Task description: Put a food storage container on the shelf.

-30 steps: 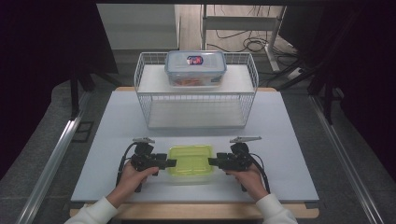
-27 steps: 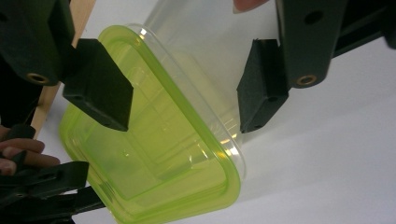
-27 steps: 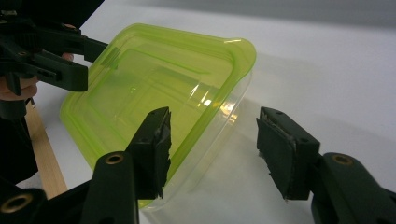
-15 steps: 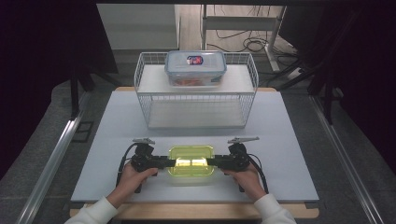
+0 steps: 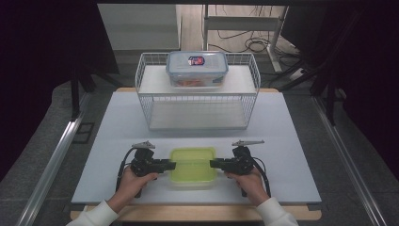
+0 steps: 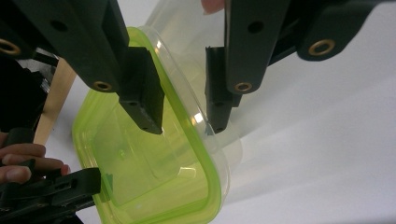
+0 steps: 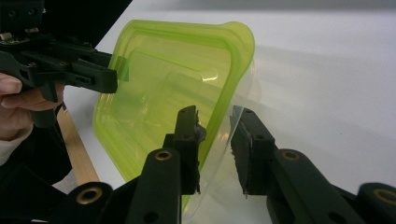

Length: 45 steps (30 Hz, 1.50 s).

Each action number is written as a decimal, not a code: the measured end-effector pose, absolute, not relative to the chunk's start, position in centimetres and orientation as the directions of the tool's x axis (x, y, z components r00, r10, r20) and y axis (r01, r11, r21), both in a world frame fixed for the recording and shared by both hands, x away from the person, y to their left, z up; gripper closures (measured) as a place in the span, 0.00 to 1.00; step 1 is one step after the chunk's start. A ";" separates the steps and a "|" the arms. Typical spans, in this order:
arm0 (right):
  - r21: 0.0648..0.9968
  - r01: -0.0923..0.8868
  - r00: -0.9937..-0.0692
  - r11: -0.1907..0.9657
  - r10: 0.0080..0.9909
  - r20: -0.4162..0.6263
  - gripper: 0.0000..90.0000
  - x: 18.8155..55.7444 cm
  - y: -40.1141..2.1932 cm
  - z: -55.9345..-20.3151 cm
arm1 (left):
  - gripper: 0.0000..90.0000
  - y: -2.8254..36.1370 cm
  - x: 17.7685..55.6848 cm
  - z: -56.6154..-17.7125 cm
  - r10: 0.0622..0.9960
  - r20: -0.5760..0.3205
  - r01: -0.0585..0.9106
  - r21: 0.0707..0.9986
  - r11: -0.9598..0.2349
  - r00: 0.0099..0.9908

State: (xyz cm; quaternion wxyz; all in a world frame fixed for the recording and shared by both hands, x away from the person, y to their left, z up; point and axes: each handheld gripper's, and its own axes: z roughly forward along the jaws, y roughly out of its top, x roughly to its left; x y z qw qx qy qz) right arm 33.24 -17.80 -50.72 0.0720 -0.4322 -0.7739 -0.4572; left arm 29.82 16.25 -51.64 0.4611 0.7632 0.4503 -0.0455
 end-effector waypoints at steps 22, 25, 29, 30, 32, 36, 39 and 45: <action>0.660 0.731 -0.612 0.173 0.594 0.522 0.89 32.6 -17.9 -50.2 | 0.88 16.7 29.0 -50.6 0.663 -0.432 0.671 0.727 -0.146 0.612; 0.673 0.720 -0.622 0.172 0.590 0.514 0.89 32.5 -17.9 -49.9 | 0.88 16.7 28.8 -50.1 0.668 -0.413 0.652 0.744 -0.144 0.619; 0.689 0.704 -0.635 0.174 0.588 0.500 0.89 32.4 -17.9 -49.4 | 0.88 16.7 28.6 -49.8 0.668 -0.402 0.639 0.756 -0.144 0.626; 0.695 0.697 -0.640 0.175 0.588 0.494 0.89 32.3 -17.9 -49.3 | 0.88 16.7 28.5 -49.7 0.668 -0.398 0.635 0.759 -0.145 0.628; 0.700 0.693 -0.644 0.173 0.586 0.492 0.89 32.3 -17.9 -49.1 | 0.88 16.7 28.5 -49.5 0.668 -0.394 0.628 0.765 -0.143 0.631; 0.714 0.678 -0.654 0.173 0.587 0.478 0.89 32.2 -17.8 -48.8 | 0.88 16.7 28.5 -49.1 0.674 -0.374 0.612 0.777 -0.148 0.637; 0.723 0.668 -0.661 0.174 0.586 0.469 0.89 32.2 -17.8 -48.4 | 0.88 16.7 28.5 -48.9 0.674 -0.369 0.605 0.783 -0.146 0.640; 0.750 0.637 -0.680 0.178 0.588 0.438 0.89 32.3 -17.7 -47.4 | 0.88 16.7 28.6 -48.1 0.680 -0.348 0.582 0.801 -0.141 0.645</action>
